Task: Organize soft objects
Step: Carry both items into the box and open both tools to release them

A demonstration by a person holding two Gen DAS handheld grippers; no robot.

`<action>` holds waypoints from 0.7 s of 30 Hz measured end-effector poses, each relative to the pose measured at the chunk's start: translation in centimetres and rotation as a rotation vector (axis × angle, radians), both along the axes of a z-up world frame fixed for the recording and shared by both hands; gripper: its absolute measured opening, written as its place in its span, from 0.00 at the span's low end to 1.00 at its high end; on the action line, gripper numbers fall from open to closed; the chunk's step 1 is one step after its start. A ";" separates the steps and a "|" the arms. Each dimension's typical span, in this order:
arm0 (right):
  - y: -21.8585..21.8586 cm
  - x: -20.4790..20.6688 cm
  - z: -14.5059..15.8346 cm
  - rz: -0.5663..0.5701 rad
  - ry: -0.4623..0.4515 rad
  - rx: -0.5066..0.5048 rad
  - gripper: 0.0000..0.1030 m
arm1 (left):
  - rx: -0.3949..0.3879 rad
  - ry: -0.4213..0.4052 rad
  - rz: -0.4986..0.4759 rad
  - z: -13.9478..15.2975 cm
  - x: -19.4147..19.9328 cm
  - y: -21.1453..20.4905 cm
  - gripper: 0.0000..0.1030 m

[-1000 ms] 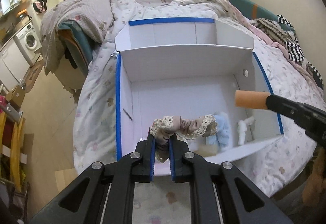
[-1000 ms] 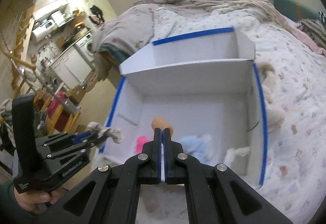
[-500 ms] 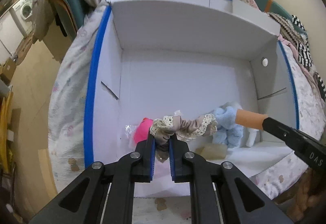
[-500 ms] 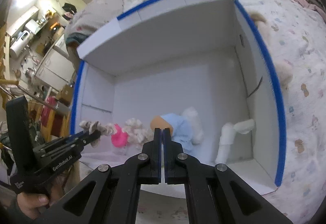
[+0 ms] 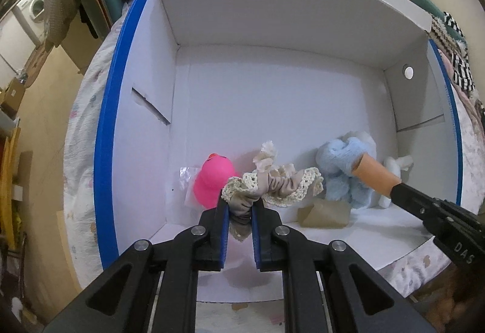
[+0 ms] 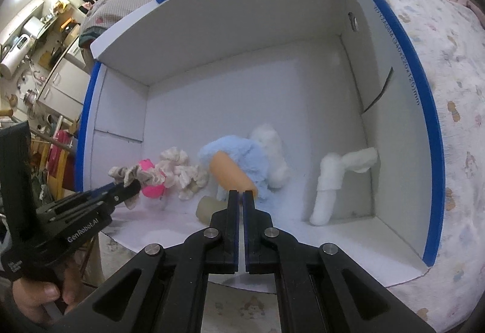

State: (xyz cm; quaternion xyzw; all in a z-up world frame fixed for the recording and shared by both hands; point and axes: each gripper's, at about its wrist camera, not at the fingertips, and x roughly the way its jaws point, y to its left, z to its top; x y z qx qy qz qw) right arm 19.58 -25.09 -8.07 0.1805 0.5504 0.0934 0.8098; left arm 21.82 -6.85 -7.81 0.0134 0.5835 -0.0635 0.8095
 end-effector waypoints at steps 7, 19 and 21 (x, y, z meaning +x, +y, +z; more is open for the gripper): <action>0.1 0.0 0.9 0.003 -0.039 -0.022 0.04 | 0.016 -0.004 0.006 0.1 -0.1 0.1 0.19; 0.0 -0.7 2.2 -0.016 -0.098 -0.057 0.63 | 0.027 -0.103 0.007 3.2 -2.1 1.1 0.53; -0.2 -1.0 2.7 -0.030 -0.113 -0.062 0.64 | 0.035 -0.128 0.001 3.9 -2.6 1.2 0.53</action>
